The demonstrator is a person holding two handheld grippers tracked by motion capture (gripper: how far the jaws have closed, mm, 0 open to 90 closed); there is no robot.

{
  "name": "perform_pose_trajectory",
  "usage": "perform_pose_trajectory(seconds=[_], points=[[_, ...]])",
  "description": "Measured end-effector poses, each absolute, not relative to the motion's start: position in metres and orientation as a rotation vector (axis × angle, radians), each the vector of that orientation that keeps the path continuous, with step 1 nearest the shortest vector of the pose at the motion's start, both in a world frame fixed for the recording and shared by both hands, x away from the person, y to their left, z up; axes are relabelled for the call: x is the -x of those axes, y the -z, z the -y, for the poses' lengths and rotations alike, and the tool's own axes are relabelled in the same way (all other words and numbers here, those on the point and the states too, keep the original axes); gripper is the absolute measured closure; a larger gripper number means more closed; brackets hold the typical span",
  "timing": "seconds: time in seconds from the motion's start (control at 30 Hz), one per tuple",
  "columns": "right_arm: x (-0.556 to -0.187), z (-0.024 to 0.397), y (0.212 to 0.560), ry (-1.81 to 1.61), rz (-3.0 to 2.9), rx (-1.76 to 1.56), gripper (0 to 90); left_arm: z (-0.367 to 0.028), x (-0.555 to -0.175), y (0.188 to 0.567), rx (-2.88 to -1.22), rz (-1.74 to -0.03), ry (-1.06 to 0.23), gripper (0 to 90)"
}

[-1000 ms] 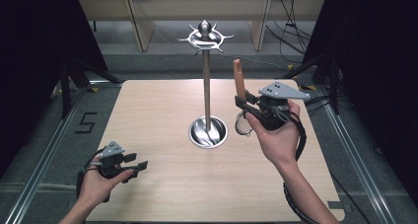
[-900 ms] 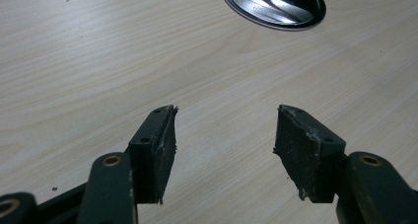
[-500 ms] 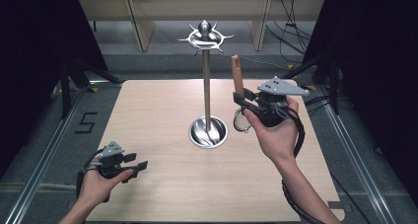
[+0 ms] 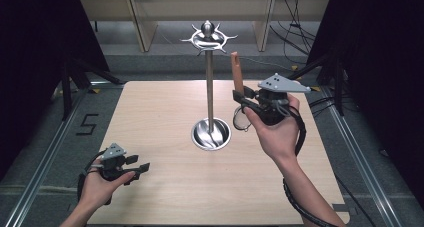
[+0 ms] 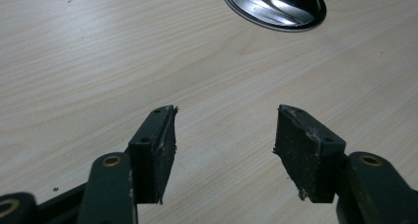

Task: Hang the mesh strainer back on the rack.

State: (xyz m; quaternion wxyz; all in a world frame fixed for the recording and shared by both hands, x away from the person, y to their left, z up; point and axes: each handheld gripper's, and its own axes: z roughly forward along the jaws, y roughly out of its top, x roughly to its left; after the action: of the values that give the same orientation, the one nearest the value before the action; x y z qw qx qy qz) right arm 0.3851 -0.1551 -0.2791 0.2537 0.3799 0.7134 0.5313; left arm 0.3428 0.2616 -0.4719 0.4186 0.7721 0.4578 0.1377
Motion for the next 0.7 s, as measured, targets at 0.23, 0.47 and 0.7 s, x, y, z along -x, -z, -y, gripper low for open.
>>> perform_pose_trajectory(seconds=[0.23,0.47,0.7], points=[[-0.3866,0.1538,0.2726,-1.451,-1.926,-1.007,68.9,-0.2627,-0.3423,0.471,-1.944,-1.145,-0.358,39.8],[-0.3896,0.151,0.2711,-1.463,-1.919,-1.008,68.9,-0.2634,-0.3426,0.4708,-1.948,-1.144,-0.352,39.8],[-0.39,0.148,0.2705,-1.477,-1.921,-1.035,68.9,-0.2622,-0.3423,0.4715,-1.918,-1.153,-0.357,39.8]])
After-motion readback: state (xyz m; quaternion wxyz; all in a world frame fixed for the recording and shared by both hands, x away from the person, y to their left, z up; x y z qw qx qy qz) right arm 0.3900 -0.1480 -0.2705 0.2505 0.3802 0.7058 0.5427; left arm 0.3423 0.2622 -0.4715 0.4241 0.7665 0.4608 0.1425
